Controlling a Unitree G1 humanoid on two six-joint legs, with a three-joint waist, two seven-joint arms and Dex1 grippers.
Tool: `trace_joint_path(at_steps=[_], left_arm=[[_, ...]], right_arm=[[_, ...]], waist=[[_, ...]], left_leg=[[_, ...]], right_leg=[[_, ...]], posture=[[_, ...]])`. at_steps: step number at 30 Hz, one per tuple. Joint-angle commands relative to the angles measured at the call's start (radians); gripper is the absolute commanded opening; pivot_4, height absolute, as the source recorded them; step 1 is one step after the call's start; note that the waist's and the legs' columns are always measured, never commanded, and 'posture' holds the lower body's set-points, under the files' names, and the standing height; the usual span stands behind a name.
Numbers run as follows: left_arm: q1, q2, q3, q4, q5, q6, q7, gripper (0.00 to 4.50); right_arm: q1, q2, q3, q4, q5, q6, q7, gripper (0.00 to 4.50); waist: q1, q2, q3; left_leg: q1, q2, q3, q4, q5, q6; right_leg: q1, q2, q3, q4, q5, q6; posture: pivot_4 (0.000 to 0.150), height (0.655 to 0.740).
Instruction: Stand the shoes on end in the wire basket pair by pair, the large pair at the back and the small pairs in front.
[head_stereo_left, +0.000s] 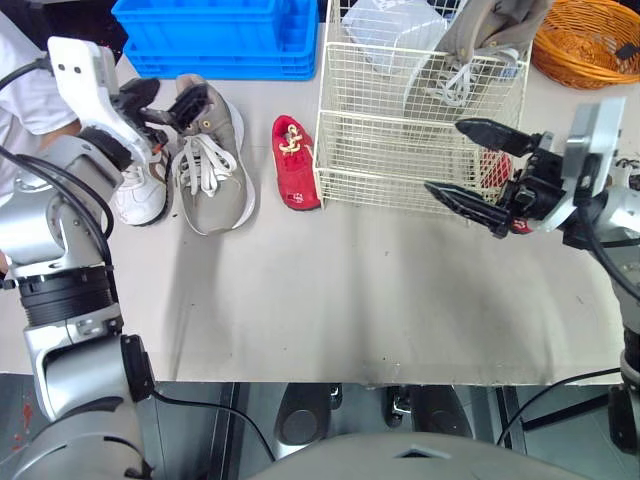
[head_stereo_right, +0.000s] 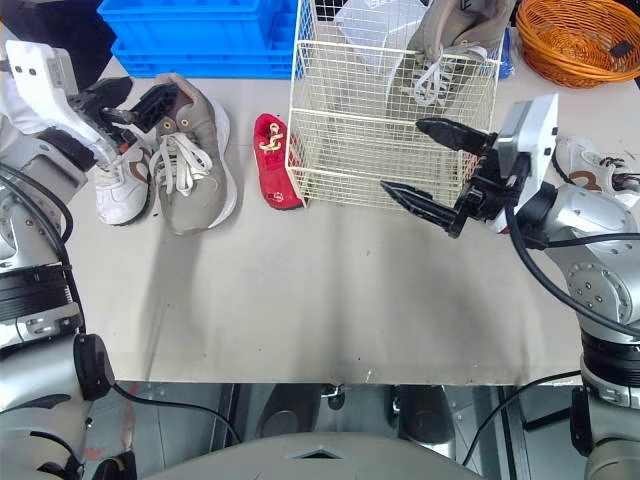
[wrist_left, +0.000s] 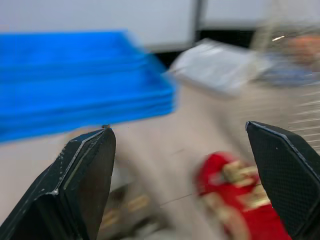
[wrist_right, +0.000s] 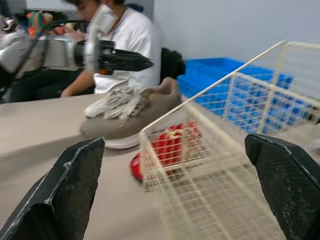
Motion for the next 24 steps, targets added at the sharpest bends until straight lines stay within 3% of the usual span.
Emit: trace_joint_path(at_steps=[1, 14, 18, 22, 24], left_arm=[[-0.090, 0.027, -0.009, 0.123, 0.064, 0.014, 0.056, 4.50], [-0.520, 0.093, -0.247, 0.877, 0.322, 0.087, -0.133, 4.50], [-0.600, 0.108, -0.335, 1.020, 0.428, 0.067, -0.220, 4.50], [-0.646, 0.113, -0.408, 1.097, 0.511, 0.073, -0.330, 3.51], [-0.660, 0.115, -0.439, 1.122, 0.552, 0.075, -0.378, 2.42]], right_arm=[[0.020, 0.016, 0.030, -0.063, -0.014, -0.013, -0.008, 4.44], [-0.019, 0.070, 0.087, -0.049, -0.065, -0.027, -0.012, 4.44], [-0.016, 0.081, 0.087, -0.053, -0.073, -0.026, -0.016, 4.44], [-0.017, 0.085, 0.087, -0.051, -0.083, -0.031, -0.016, 4.50], [-0.019, 0.088, 0.088, -0.050, -0.088, -0.032, -0.015, 4.50]], waist=[[0.002, -0.001, 0.000], [-0.004, -0.005, 0.000], [-0.009, -0.005, 0.000], [-0.026, -0.006, -0.001], [-0.032, -0.006, -0.001]], left_leg=[[0.000, 0.000, 0.000, 0.000, 0.000, 0.000], [-0.001, 0.000, 0.000, 0.001, 0.000, 0.000], [-0.001, 0.000, 0.001, 0.001, 0.000, 0.000], [0.000, 0.000, 0.001, 0.001, 0.000, 0.000], [0.000, 0.000, 0.002, 0.001, 0.000, 0.000]], right_leg=[[0.000, 0.000, 0.000, 0.000, 0.000, 0.000], [-0.001, 0.001, -0.001, 0.001, 0.000, 0.000], [-0.001, 0.000, -0.001, 0.000, 0.000, 0.000], [-0.002, 0.000, 0.000, 0.001, 0.000, 0.000], [-0.002, 0.000, 0.001, 0.001, 0.000, 0.000]], posture=[[0.150, 0.6860], [0.150, 0.6860], [0.150, 0.6860], [0.150, 0.6860], [0.150, 0.6860]])
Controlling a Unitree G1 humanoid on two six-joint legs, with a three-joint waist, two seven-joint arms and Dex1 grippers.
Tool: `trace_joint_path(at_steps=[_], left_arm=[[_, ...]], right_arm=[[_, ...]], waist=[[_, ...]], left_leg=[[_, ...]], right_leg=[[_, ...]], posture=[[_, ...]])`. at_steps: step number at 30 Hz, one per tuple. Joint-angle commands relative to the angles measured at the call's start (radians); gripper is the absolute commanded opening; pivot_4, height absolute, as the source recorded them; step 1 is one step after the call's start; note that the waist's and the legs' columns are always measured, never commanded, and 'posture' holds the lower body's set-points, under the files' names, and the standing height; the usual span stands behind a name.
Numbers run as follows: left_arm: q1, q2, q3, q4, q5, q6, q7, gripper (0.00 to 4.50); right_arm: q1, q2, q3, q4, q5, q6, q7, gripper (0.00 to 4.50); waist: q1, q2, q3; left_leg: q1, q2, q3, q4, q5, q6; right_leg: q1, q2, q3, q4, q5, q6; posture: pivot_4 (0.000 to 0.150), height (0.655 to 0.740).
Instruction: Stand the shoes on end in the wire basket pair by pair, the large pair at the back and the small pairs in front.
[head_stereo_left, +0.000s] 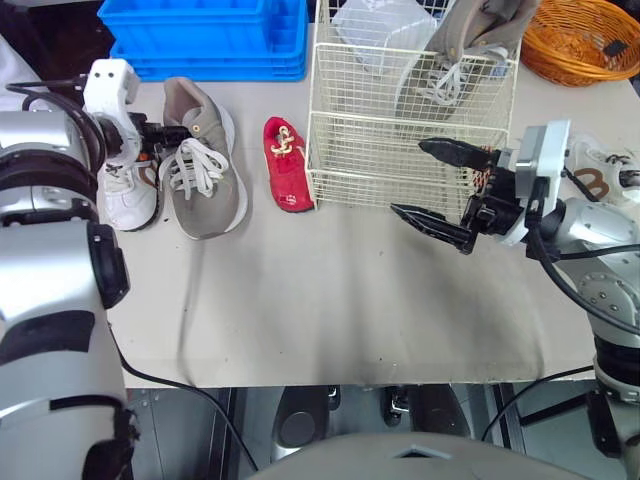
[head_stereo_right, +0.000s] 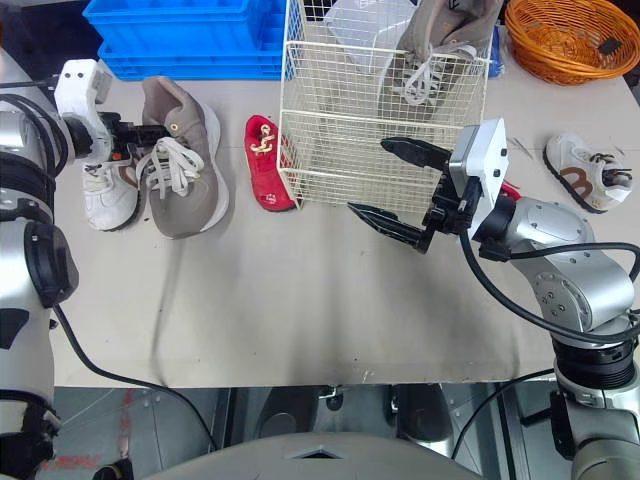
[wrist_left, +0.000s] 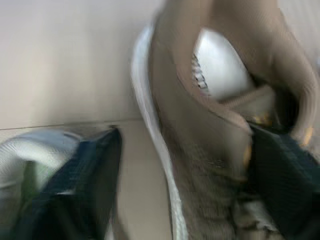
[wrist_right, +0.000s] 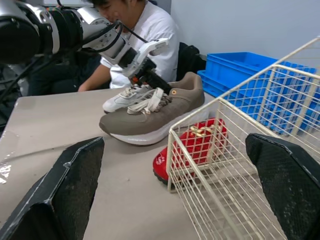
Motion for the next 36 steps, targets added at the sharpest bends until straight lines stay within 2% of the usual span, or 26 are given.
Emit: trace_joint_path(at_steps=[1, 4, 6, 15, 22, 25, 29, 31, 36], left_arm=[[-0.013, 0.027, -0.068, 0.063, 0.099, 0.027, -0.083, 2.03], [-0.024, 0.029, -0.099, 0.085, 0.148, 0.034, -0.125, 0.77], [-0.028, 0.029, -0.113, 0.094, 0.172, 0.041, -0.130, 0.25], [-0.044, 0.032, -0.064, 0.100, 0.184, 0.033, -0.093, 0.24], [-0.135, 0.072, 0.133, 0.069, 0.061, -0.038, 0.086, 0.24], [-0.168, 0.092, 0.189, 0.045, 0.022, -0.063, 0.087, 0.24], [-0.214, 0.102, 0.221, -0.024, -0.011, -0.076, 0.059, 0.24], [-0.244, 0.100, 0.240, -0.061, -0.030, -0.055, 0.073, 0.24], [-0.295, 0.062, 0.320, -0.174, -0.103, -0.162, 0.144, 0.24]], right_arm=[[-0.014, 0.003, -0.009, -0.022, -0.003, -0.024, 0.000, 4.50], [-0.018, 0.007, -0.005, -0.018, -0.011, -0.028, 0.002, 4.50], [-0.021, 0.010, -0.002, -0.017, -0.014, -0.030, 0.002, 4.50], [-0.028, 0.018, -0.001, -0.009, -0.024, -0.036, 0.012, 4.50], [-0.054, 0.023, -0.006, 0.015, -0.023, -0.041, 0.022, 4.50], [-0.066, 0.033, -0.013, 0.022, -0.012, -0.041, 0.017, 4.50], [-0.085, 0.042, -0.026, 0.032, 0.003, -0.035, 0.013, 4.50], [-0.095, 0.046, -0.036, 0.039, 0.016, -0.030, 0.008, 4.50], [-0.119, 0.053, -0.059, 0.064, 0.008, -0.056, -0.012, 4.50]], waist=[[-0.004, 0.000, 0.000], [-0.005, 0.000, 0.000], [-0.005, 0.000, 0.000], [-0.020, 0.000, 0.000], [-0.019, -0.003, 0.002], [-0.017, -0.012, 0.002], [-0.008, -0.013, 0.002], [0.000, -0.014, 0.002], [0.004, -0.015, 0.002]], left_leg=[[0.000, 0.000, 0.000, 0.000, 0.000, 0.000], [0.000, 0.000, 0.001, -0.001, 0.000, 0.000], [0.001, 0.000, 0.002, -0.001, 0.000, 0.000], [0.002, 0.000, 0.002, -0.001, 0.000, 0.000], [0.001, 0.001, 0.002, 0.000, 0.000, 0.000], [-0.003, 0.001, 0.001, 0.001, 0.000, 0.000], [-0.010, -0.001, 0.000, 0.002, 0.000, 0.000], [-0.013, -0.001, -0.002, 0.003, 0.000, 0.000], [-0.014, -0.001, -0.003, 0.003, 0.000, 0.000]], right_leg=[[0.000, 0.000, 0.000, 0.000, 0.000, 0.000], [-0.001, 0.000, 0.001, 0.000, 0.000, 0.000], [-0.001, 0.000, 0.002, 0.000, 0.000, 0.000], [-0.001, -0.001, 0.003, 0.001, 0.000, 0.000], [-0.001, -0.001, 0.002, 0.002, 0.000, 0.000], [-0.005, -0.001, 0.001, 0.003, 0.000, 0.000], [-0.010, -0.002, -0.001, 0.002, 0.000, 0.000], [-0.012, -0.002, -0.003, 0.002, 0.000, 0.000], [-0.012, -0.002, -0.004, 0.002, 0.000, 0.000]], posture=[[0.150, 0.6860], [0.150, 0.6860], [0.150, 0.6860], [0.150, 0.6860], [0.150, 0.6860], [0.150, 0.6860], [0.150, 0.6860], [0.150, 0.6860], [0.150, 0.6860]])
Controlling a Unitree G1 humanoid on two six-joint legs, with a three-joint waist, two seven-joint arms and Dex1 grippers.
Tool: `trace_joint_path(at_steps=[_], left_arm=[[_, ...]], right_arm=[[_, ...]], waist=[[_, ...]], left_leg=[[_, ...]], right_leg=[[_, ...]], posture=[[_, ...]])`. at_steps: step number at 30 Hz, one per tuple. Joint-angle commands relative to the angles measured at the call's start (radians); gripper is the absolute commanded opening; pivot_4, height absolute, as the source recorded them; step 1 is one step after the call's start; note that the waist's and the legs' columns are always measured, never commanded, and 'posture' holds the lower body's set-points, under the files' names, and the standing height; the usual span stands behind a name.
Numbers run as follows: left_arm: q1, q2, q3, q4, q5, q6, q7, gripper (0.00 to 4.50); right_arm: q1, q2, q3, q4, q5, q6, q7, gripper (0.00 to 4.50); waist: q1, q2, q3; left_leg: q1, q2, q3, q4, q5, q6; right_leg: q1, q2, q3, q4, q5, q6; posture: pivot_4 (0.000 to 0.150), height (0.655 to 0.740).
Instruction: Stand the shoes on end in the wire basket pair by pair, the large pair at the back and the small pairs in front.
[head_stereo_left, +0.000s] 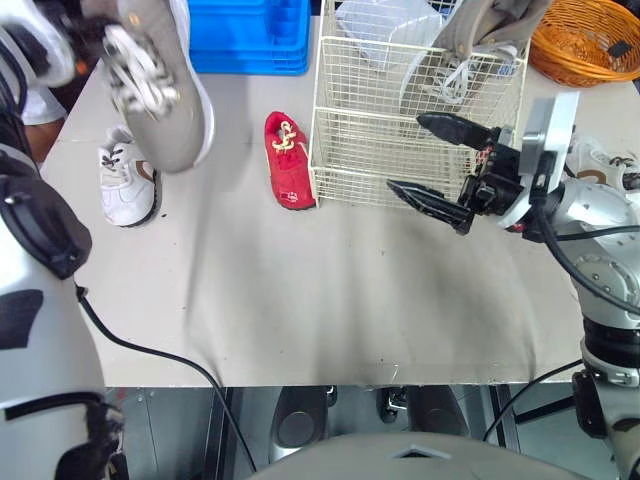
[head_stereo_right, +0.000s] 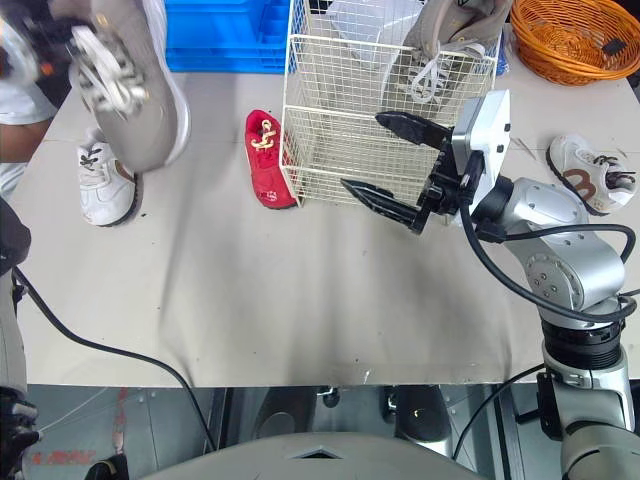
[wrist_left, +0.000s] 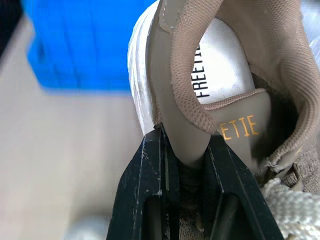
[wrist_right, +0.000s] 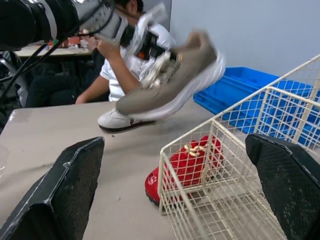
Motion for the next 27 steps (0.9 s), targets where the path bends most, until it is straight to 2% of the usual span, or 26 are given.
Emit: trace_joint_path(at_steps=[1, 6, 16, 19, 27], left_arm=[[-0.081, -0.018, 0.079, -0.133, -0.084, -0.133, 0.036, 0.24], [-0.072, -0.112, 0.163, -0.231, -0.177, -0.416, 0.049, 0.24], [0.043, -0.441, 0.202, -0.505, -0.315, -0.616, 0.165, 0.24], [0.054, -0.504, 0.181, -0.529, -0.304, -0.704, 0.179, 0.24], [0.060, -0.672, 0.103, -0.452, -0.215, -0.977, 0.293, 0.24]], right_arm=[[-0.029, 0.010, -0.051, -0.007, 0.001, -0.043, -0.025, 4.50], [-0.043, 0.034, -0.077, 0.007, -0.025, -0.100, -0.071, 4.50], [0.036, 0.051, -0.142, -0.044, -0.026, -0.140, -0.153, 4.50], [0.048, 0.056, -0.145, -0.059, -0.025, -0.143, -0.175, 4.50], [0.090, 0.071, -0.160, -0.082, -0.034, -0.176, -0.214, 4.50]], waist=[[0.001, 0.000, 0.000], [0.000, 0.000, 0.000], [0.002, 0.000, 0.000], [-0.001, 0.000, 0.000], [0.004, 0.000, 0.000]], left_leg=[[0.000, 0.000, 0.000, 0.000, 0.000, 0.000], [0.000, 0.000, -0.001, 0.001, 0.000, 0.000], [-0.001, 0.000, -0.002, 0.005, 0.000, 0.000], [-0.001, 0.000, -0.002, 0.009, 0.000, 0.000], [-0.001, 0.000, 0.000, 0.012, 0.000, 0.000]], right_leg=[[0.000, 0.000, 0.000, 0.000, 0.000, 0.000], [0.000, 0.000, -0.001, 0.001, 0.000, 0.000], [0.000, 0.000, -0.002, 0.006, 0.000, 0.000], [0.000, 0.000, -0.002, 0.010, 0.000, 0.000], [-0.001, 0.000, 0.001, 0.014, 0.000, 0.000]], posture=[[0.150, 0.6860], [0.150, 0.6860], [0.150, 0.6860], [0.150, 0.6860], [0.150, 0.6860]])
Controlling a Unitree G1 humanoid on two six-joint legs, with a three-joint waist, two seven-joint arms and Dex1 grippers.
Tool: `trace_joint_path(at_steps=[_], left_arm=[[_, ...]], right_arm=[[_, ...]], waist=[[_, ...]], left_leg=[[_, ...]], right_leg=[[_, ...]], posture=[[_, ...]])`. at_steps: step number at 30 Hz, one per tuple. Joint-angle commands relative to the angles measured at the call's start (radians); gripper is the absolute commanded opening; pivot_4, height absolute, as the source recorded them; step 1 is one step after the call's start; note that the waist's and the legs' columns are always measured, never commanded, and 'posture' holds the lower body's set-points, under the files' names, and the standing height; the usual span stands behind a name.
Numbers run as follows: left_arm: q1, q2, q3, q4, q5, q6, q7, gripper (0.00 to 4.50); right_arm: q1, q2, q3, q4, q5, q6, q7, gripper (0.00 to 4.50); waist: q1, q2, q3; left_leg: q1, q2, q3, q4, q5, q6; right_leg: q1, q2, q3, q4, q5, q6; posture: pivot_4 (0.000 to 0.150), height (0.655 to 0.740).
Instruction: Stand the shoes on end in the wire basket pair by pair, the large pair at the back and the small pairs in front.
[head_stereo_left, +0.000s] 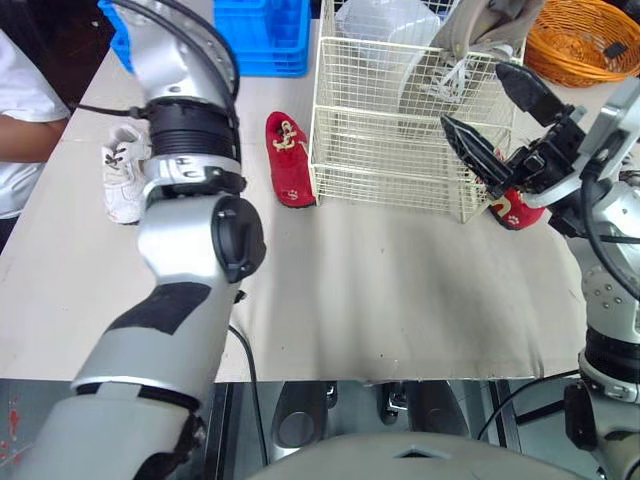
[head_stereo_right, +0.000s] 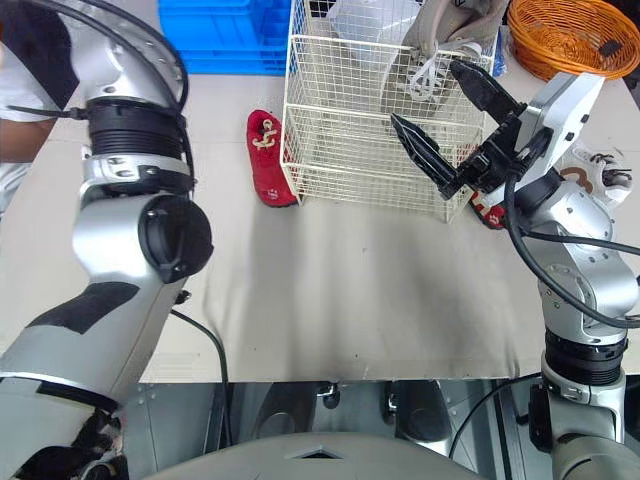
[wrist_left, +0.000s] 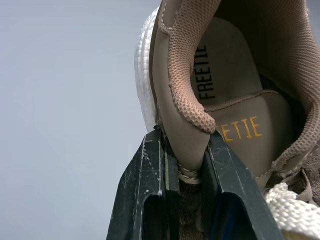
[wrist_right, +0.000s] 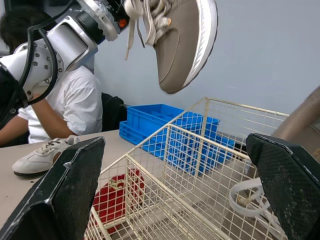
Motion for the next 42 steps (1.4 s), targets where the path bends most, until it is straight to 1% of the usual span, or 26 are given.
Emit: trace_joint_path(at_steps=[1, 6, 9, 12, 18, 23, 28, 32, 34, 37, 39, 40, 41, 42], left_arm=[[-0.033, -0.048, -0.042, 0.013, 0.052, -0.157, 0.061, 0.24], [0.002, -0.120, -0.100, 0.131, 0.171, -0.348, 0.190, 0.24], [0.015, -0.150, -0.110, 0.194, 0.197, -0.399, 0.253, 0.24], [0.020, -0.153, -0.142, 0.251, 0.260, -0.466, 0.325, 0.24], [0.029, -0.145, -0.186, 0.319, 0.347, -0.528, 0.437, 0.24], [0.060, -0.157, -0.204, 0.343, 0.341, -0.518, 0.411, 0.24], [0.118, -0.180, -0.225, 0.321, 0.329, -0.490, 0.368, 0.24], [0.163, -0.196, -0.243, 0.301, 0.325, -0.444, 0.335, 0.24], [0.186, -0.207, -0.249, 0.292, 0.306, -0.402, 0.295, 0.24], [0.206, -0.208, -0.256, 0.280, 0.307, -0.354, 0.285, 0.24], [0.218, -0.206, -0.256, 0.269, 0.308, -0.331, 0.288, 1.24], [0.223, -0.205, -0.255, 0.261, 0.307, -0.322, 0.287, 1.49], [0.229, -0.204, -0.255, 0.252, 0.304, -0.311, 0.281, 1.90], [0.236, -0.203, -0.253, 0.241, 0.301, -0.304, 0.277, 2.54]], right_arm=[[0.008, 0.005, -0.035, -0.046, 0.000, -0.036, -0.023, 4.50], [0.029, 0.007, -0.042, -0.059, 0.002, -0.049, -0.045, 4.50], [0.037, 0.011, -0.048, -0.061, 0.000, -0.060, -0.057, 4.50], [0.042, 0.022, -0.050, -0.055, -0.023, -0.081, -0.076, 4.50], [0.059, 0.039, -0.050, -0.053, -0.062, -0.120, -0.097, 4.50], [0.066, 0.051, -0.048, -0.044, -0.089, -0.155, -0.103, 4.50], [0.067, 0.060, -0.042, -0.027, -0.114, -0.191, -0.099, 4.50], [0.071, 0.067, -0.035, -0.022, -0.119, -0.204, -0.095, 4.50], [0.069, 0.070, -0.035, -0.020, -0.118, -0.208, -0.091, 4.50], [0.064, 0.074, -0.036, -0.018, -0.115, -0.214, -0.088, 4.50], [0.063, 0.075, -0.038, -0.017, -0.113, -0.215, -0.085, 4.50], [0.063, 0.073, -0.039, -0.017, -0.113, -0.215, -0.083, 4.50], [0.064, 0.073, -0.039, -0.016, -0.113, -0.215, -0.082, 4.50], [0.064, 0.072, -0.038, -0.015, -0.114, -0.215, -0.081, 4.50]], waist=[[0.002, 0.000, 0.000], [0.011, 0.000, 0.000], [0.012, 0.000, 0.000], [0.011, 0.000, 0.000], [0.017, 0.000, 0.000], [0.019, 0.000, 0.000], [0.019, 0.000, 0.000], [0.019, 0.000, 0.000], [0.019, 0.000, 0.000], [0.021, 0.000, 0.000], [0.021, 0.000, 0.000], [0.021, 0.000, -0.001], [0.022, 0.000, -0.001], [0.022, 0.001, -0.001]], left_leg=[[0.000, 0.000, 0.000, 0.000, 0.000, 0.000], [0.000, 0.000, 0.000, 0.000, 0.000, 0.000], [0.000, 0.000, 0.001, 0.000, 0.000, 0.000], [0.000, 0.000, 0.001, 0.000, 0.000, 0.000], [0.000, 0.000, 0.001, 0.000, 0.000, 0.000], [0.000, 0.000, 0.001, 0.000, 0.000, 0.000], [0.000, 0.000, 0.002, 0.000, 0.000, 0.000], [0.000, 0.000, 0.002, 0.000, 0.000, 0.000], [0.000, 0.000, 0.002, 0.000, 0.000, 0.000], [0.000, 0.000, 0.001, 0.000, 0.000, 0.000], [0.000, 0.000, 0.001, 0.000, 0.000, 0.000], [0.000, 0.000, 0.001, 0.000, 0.000, 0.000], [0.000, 0.000, 0.001, 0.000, 0.000, 0.000], [0.000, 0.000, 0.001, 0.001, 0.000, 0.000]], right_leg=[[0.000, 0.000, 0.000, 0.000, 0.000, 0.000], [0.000, 0.000, 0.000, 0.000, 0.000, 0.000], [0.000, 0.000, 0.000, 0.000, 0.000, 0.000], [-0.001, 0.000, 0.000, 0.000, 0.000, 0.000], [-0.001, 0.000, -0.001, 0.000, 0.000, 0.000], [-0.001, 0.000, -0.001, 0.000, 0.000, 0.000], [-0.001, 0.001, -0.002, 0.000, 0.000, 0.000], [-0.001, 0.001, -0.002, 0.000, 0.000, 0.000], [-0.001, 0.001, -0.002, 0.000, 0.000, 0.000], [-0.001, 0.001, -0.002, 0.000, 0.000, 0.000], [-0.001, 0.001, -0.002, 0.000, 0.000, 0.000], [-0.001, 0.001, -0.002, 0.000, 0.000, 0.000], [-0.001, 0.001, -0.002, 0.000, 0.000, 0.000], [-0.001, 0.001, -0.002, 0.001, 0.000, 0.000]], posture=[[0.150, 0.6860], [0.150, 0.6860], [0.150, 0.6860], [0.150, 0.6860], [0.150, 0.6860], [0.150, 0.6860], [0.150, 0.6860], [0.150, 0.6860], [0.150, 0.6860], [0.150, 0.6860], [0.150, 0.6860], [0.150, 0.6860], [0.150, 0.6860], [0.150, 0.6860]])
